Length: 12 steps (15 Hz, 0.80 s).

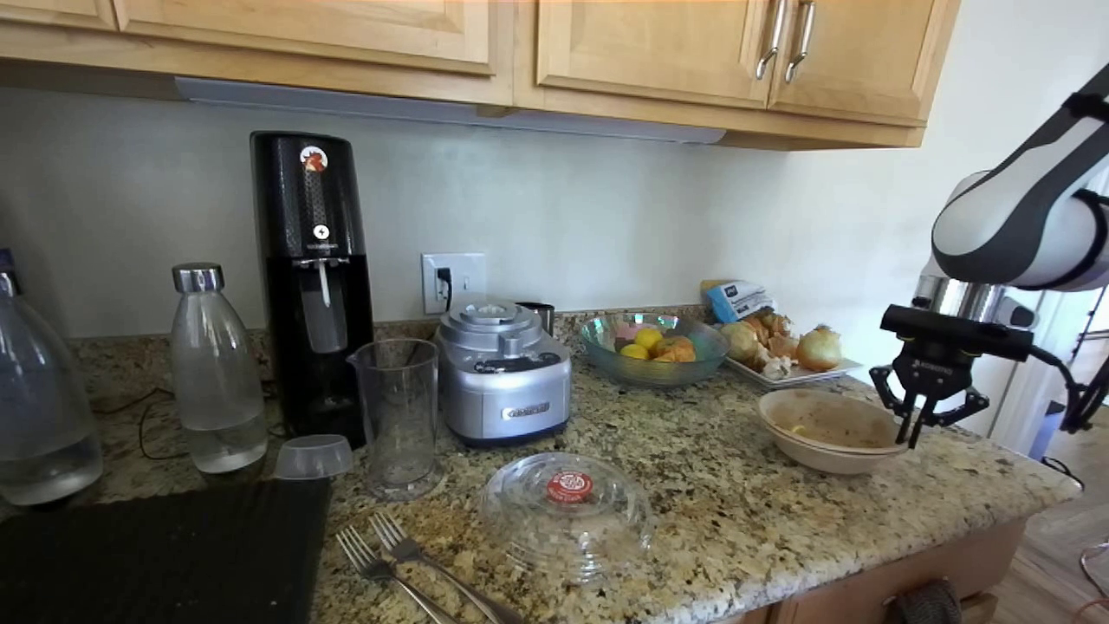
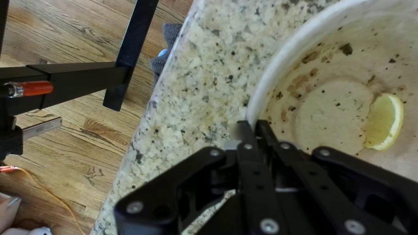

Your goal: Unstack the bowls

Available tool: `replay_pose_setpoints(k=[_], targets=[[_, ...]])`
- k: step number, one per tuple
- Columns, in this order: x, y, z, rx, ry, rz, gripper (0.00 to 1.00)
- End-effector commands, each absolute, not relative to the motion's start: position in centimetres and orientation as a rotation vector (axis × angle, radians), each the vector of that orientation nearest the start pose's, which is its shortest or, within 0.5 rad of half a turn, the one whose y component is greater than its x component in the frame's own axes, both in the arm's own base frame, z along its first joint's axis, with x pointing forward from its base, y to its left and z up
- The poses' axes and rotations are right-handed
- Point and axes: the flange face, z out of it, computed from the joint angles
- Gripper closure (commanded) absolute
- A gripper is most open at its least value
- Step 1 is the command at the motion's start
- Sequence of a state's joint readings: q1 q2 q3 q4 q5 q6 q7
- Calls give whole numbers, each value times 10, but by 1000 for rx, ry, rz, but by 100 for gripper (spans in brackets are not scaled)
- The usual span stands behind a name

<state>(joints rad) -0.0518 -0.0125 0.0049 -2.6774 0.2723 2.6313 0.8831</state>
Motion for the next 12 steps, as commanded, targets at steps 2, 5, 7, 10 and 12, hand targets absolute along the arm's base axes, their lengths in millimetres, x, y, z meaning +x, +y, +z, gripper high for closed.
replay_pose_setpoints(k=[2,5,7,10,12], targets=[[408,-38,257,-2503,1685,163,94],[408,-44,262,-2500,1694,173,94],[406,-46,263,-2503,1665,220,94],[407,-47,259,-2522,1596,231,67],[407,-48,259,-2538,1567,232,60]])
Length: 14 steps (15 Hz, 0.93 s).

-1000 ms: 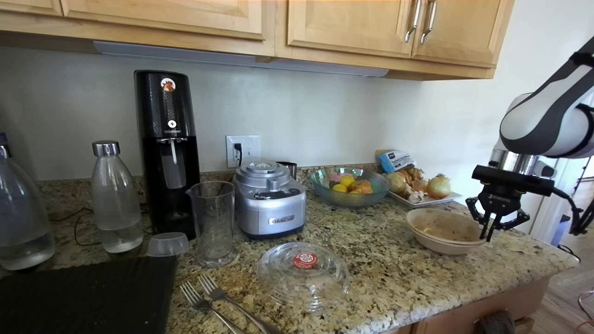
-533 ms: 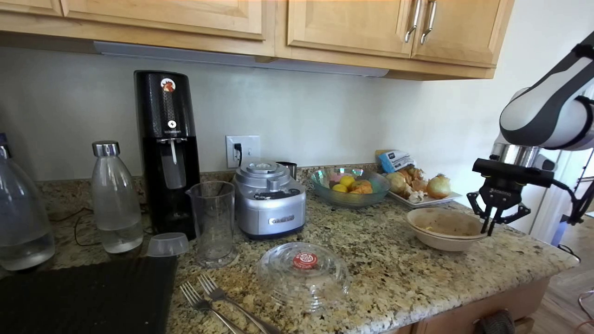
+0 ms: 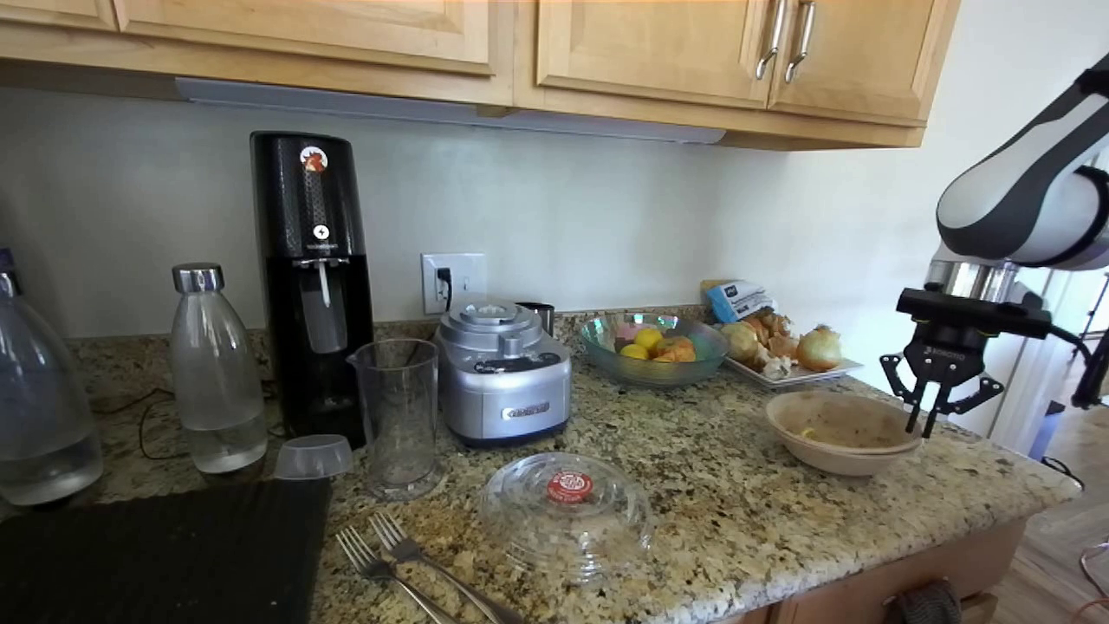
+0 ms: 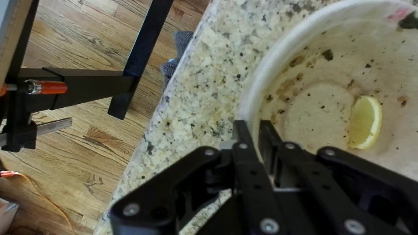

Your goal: Unstack the bowls

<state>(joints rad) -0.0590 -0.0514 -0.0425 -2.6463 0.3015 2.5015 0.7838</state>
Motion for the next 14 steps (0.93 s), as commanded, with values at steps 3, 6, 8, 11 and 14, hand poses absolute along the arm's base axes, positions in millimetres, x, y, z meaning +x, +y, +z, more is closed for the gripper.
replay_pose_setpoints(k=[3,6,8,11,14], targets=[[407,-50,260,-2548,1539,229,42],[405,-48,260,-2559,1550,251,22],[402,-42,265,-2537,1587,236,9],[404,-35,263,-2488,1650,195,0],[405,-31,258,-2455,1709,181,0]])
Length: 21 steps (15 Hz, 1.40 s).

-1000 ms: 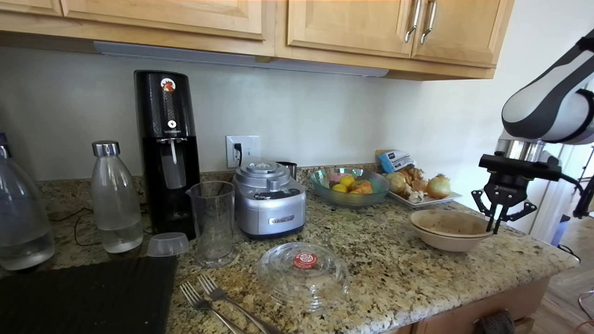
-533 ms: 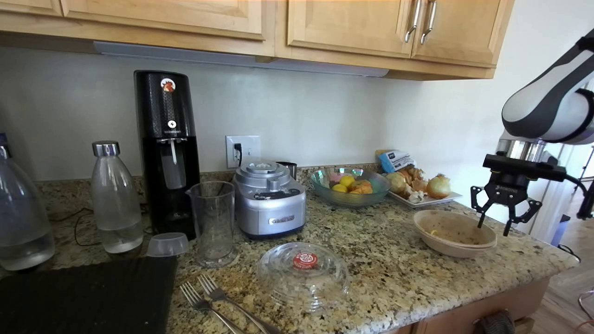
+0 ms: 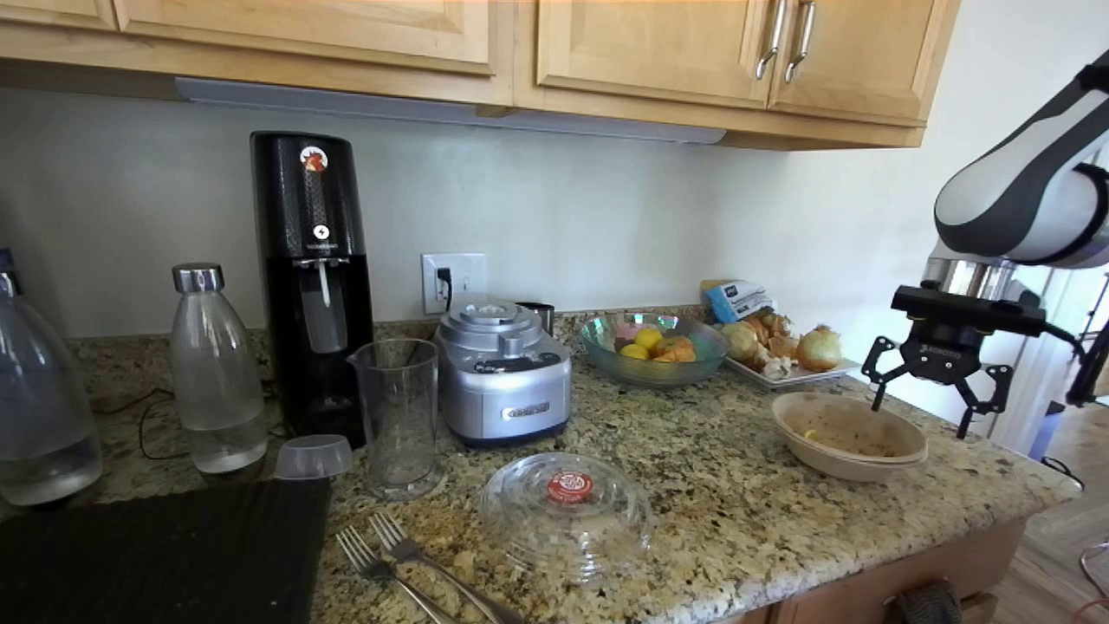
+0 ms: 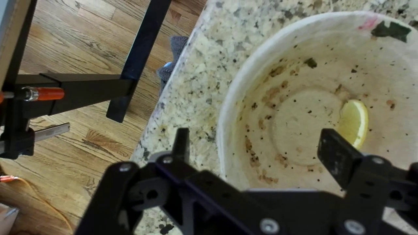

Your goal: Unstack the bowls

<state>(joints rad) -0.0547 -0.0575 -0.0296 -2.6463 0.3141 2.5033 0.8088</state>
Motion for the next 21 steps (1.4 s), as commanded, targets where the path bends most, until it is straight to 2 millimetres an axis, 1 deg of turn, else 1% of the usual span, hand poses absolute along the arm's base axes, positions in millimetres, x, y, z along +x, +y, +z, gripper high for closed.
replay_pose_setpoints(k=[1,6,7,8,9,10,11,13,14,15,16,17,18,20,21], targets=[[404,-29,256,-2450,1723,177,0],[401,-24,247,-2438,1761,173,7],[400,-23,245,-2437,1765,170,11],[400,-23,243,-2437,1766,174,12],[399,-23,242,-2439,1765,175,18],[399,-23,242,-2439,1763,173,29],[399,-22,242,-2439,1763,171,32],[399,-22,241,-2438,1763,169,42],[399,-22,240,-2439,1764,170,42],[399,-22,239,-2440,1765,171,46],[399,-22,238,-2444,1766,174,43],[399,-22,236,-2446,1766,175,42],[399,-22,235,-2449,1767,178,39],[398,-23,233,-2452,1768,189,36],[398,-23,232,-2453,1769,192,39]])
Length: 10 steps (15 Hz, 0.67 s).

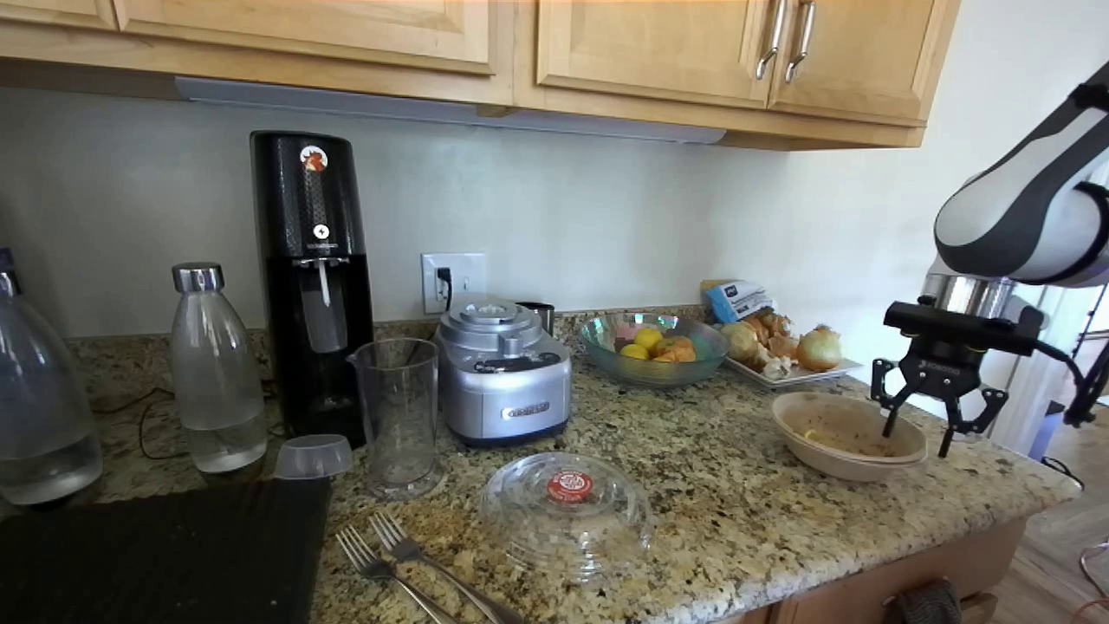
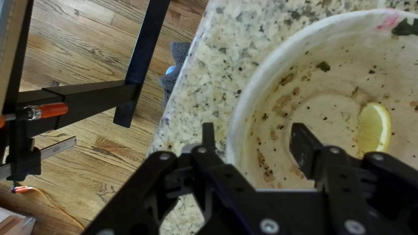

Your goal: Unstack the bowls

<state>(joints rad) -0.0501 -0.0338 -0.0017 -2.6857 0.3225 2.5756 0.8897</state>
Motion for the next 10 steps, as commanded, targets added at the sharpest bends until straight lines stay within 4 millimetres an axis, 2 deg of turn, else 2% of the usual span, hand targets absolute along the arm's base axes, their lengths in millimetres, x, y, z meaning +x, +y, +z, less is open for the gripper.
replay_pose_setpoints(k=[1,2,3,6,10], targets=[[398,-23,231,-2453,1770,196,47],[398,-23,230,-2454,1770,200,56],[398,-23,229,-2454,1771,204,69],[398,-23,227,-2454,1772,212,89],[398,-22,229,-2456,1768,208,96]])
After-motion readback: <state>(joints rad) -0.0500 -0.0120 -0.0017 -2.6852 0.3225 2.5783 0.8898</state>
